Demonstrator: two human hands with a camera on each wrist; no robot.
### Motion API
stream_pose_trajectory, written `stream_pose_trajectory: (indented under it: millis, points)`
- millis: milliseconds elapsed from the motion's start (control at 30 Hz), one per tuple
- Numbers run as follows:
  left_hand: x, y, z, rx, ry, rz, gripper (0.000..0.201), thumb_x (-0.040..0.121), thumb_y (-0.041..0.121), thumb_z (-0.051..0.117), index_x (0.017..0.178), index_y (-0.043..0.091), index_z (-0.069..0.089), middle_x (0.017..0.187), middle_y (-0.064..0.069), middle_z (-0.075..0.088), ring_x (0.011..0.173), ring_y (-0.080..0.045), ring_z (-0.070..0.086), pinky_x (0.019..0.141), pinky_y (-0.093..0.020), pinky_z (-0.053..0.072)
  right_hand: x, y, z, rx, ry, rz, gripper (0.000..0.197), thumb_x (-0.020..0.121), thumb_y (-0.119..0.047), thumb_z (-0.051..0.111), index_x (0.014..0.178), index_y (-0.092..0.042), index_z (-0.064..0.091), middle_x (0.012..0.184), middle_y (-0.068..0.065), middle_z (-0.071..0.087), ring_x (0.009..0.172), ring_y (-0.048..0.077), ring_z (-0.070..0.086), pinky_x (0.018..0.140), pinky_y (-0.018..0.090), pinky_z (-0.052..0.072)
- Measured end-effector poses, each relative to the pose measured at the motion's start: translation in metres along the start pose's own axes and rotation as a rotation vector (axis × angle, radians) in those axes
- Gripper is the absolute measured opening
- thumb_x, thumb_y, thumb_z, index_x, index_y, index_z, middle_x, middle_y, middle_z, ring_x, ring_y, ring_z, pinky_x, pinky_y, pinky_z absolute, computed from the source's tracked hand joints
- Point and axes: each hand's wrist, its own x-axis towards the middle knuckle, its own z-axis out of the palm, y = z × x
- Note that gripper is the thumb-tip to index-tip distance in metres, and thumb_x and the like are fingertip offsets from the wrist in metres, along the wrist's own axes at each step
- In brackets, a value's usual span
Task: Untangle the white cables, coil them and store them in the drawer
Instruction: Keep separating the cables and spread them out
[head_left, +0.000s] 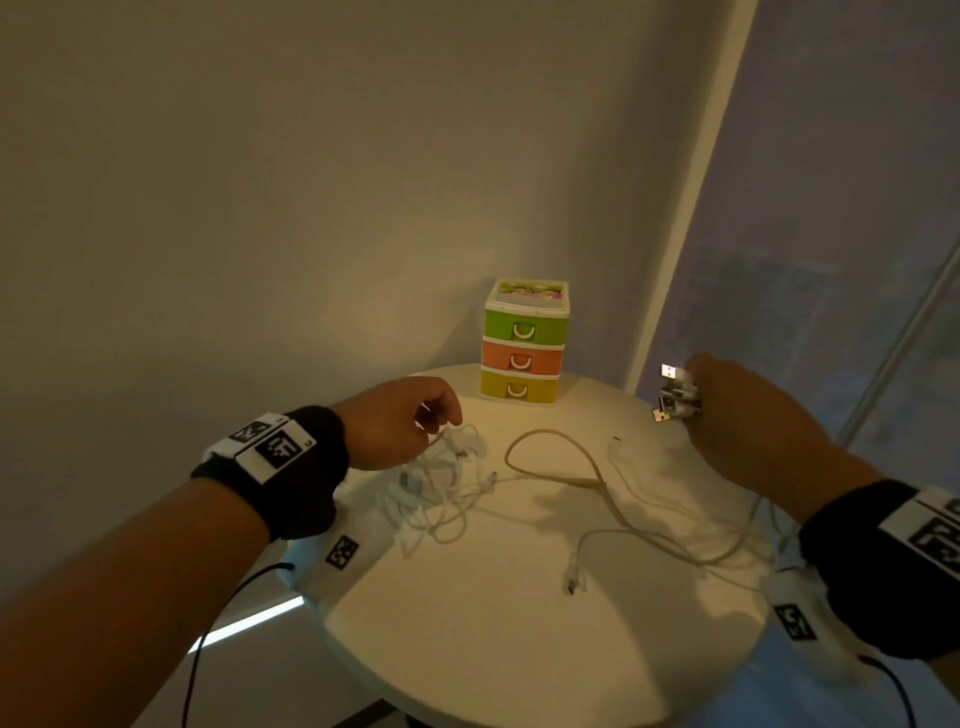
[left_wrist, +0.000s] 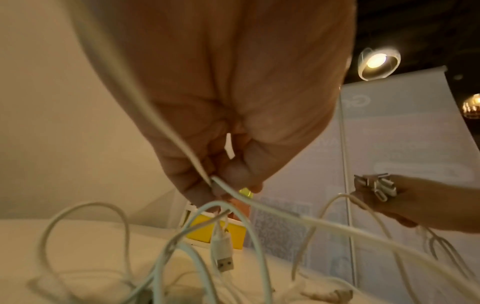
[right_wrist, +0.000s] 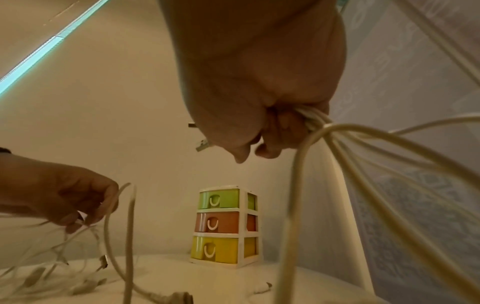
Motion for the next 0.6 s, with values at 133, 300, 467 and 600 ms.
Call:
stream_pose_trajectory:
  millis: [133, 300, 467, 600]
  points:
    - [0.005, -0.005, 0.002, 0.164, -0.030, -0.095, 0.029, 0.086, 0.002, 0.049, 0.105, 0.023, 0.057, 0.118, 0.002, 0.054, 0.107, -0.016, 0.055, 0.094, -0.032, 0.046, -0.001, -0.007, -0.005, -0.036, -0.029, -0.011, 0.012, 0.091, -0.022, 0.053, 0.082, -0.020, 0.046, 0.058, -0.009, 0.044, 0.050, 0.007, 0.039, 0.044, 0.022, 0.027]
    - [0.011, -0.011, 0.003, 0.233, -0.010, -0.164, 0.023, 0.091, 0.011, 0.052, 0.111, 0.019, 0.059, 0.109, 0.002, 0.064, 0.096, -0.017, 0.058, 0.082, -0.025, 0.045, -0.002, -0.023, -0.007, 0.028, -0.102, -0.044, 0.028, 0.088, -0.038, 0.060, 0.070, -0.026, 0.042, 0.062, -0.014, 0.044, 0.056, 0.006, 0.041, 0.048, 0.014, 0.025]
    - [0.012, -0.004, -0.008, 0.225, 0.064, -0.143, 0.013, 0.090, 0.024, 0.062, 0.101, 0.017, 0.066, 0.093, 0.006, 0.062, 0.082, -0.011, 0.056, 0.070, -0.021, 0.041, -0.006, -0.035, -0.004, 0.119, -0.179, -0.028, 0.030, 0.085, -0.050, 0.058, 0.071, -0.027, 0.046, 0.070, -0.007, 0.056, 0.065, 0.008, 0.052, 0.052, 0.020, 0.033]
    - [0.013, 0.002, -0.015, 0.051, 0.150, -0.197, 0.021, 0.096, 0.024, 0.049, 0.101, 0.014, 0.067, 0.097, 0.003, 0.065, 0.083, -0.012, 0.060, 0.066, -0.022, 0.041, -0.007, -0.036, 0.004, 0.114, -0.195, -0.022, 0.031, 0.084, -0.052, 0.059, 0.068, -0.033, 0.040, 0.070, -0.009, 0.055, 0.065, 0.007, 0.052, 0.053, 0.021, 0.034]
